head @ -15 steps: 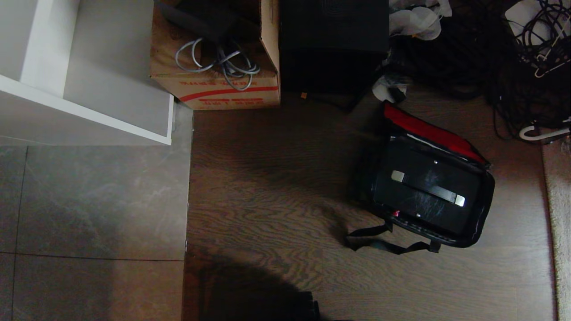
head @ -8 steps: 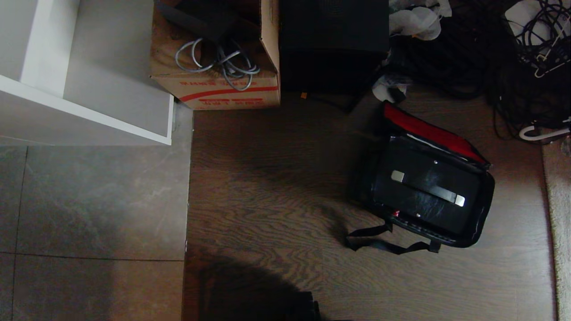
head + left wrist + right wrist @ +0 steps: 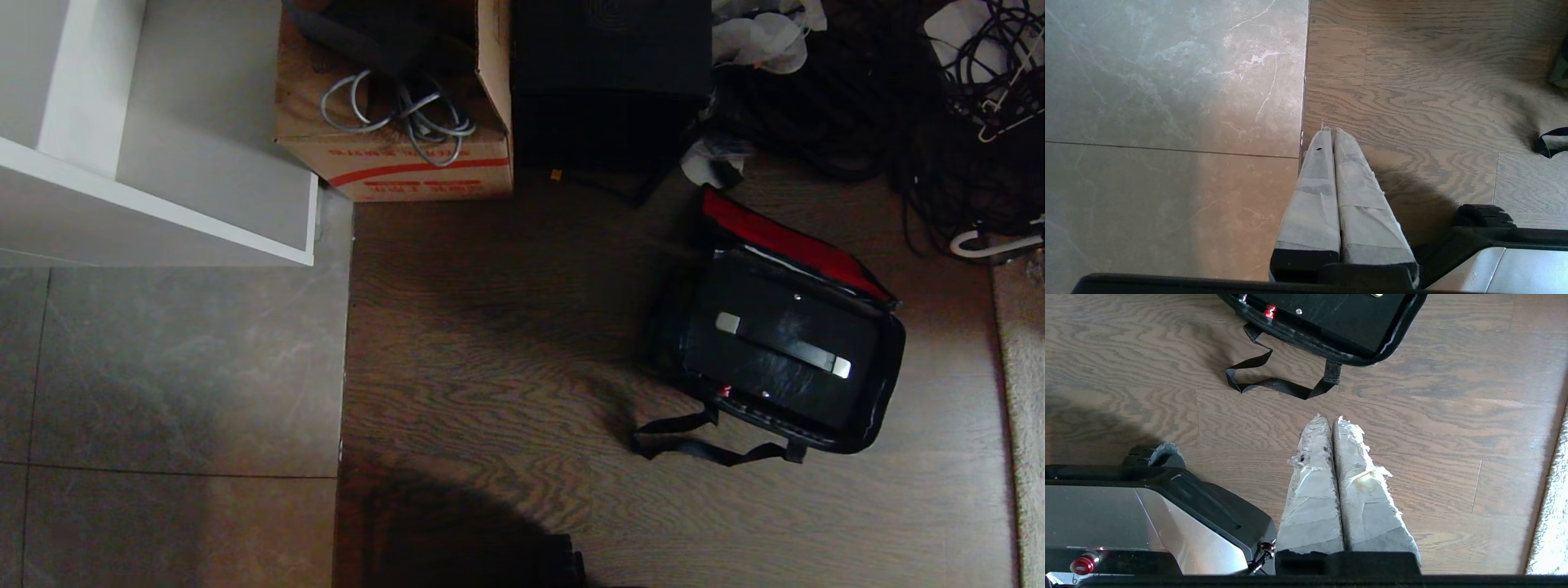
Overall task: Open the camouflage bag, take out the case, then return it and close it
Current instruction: Grip the handle
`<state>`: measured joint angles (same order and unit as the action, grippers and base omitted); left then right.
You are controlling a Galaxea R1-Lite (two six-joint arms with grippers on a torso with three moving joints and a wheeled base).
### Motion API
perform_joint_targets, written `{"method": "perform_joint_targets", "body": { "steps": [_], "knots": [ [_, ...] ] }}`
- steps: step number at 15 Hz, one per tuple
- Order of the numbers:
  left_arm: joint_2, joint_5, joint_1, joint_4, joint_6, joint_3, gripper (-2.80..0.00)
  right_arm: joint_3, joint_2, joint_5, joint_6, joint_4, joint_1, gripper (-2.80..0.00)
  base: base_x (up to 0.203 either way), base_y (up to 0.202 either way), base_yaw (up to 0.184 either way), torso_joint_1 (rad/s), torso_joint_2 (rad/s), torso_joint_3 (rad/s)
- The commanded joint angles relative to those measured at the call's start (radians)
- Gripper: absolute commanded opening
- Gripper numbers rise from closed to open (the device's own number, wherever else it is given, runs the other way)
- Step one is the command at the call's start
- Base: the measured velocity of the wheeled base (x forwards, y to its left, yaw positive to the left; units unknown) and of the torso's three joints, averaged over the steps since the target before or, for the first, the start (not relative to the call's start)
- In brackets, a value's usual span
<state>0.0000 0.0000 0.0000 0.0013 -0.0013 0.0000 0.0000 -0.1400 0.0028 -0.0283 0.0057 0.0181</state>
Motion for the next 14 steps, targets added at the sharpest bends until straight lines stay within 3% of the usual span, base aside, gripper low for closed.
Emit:
{"method": "perform_joint_targets", "body": {
  "steps": [1,14],
  "knots": [
    [0.0,0.0,0.0,0.0,0.0,0.0,-2.8,0.002,-0.004,0.0,-0.001,0.0,0.0,-2.8,0.0,0.0,0.0,0.0,0.0,0.0],
    [0.0,0.0,0.0,0.0,0.001,0.0,-2.8,0.002,-0.004,0.0,-0.001,0.001,0.0,-2.8,0.0,0.0,0.0,0.0,0.0,0.0]
  ]
}}
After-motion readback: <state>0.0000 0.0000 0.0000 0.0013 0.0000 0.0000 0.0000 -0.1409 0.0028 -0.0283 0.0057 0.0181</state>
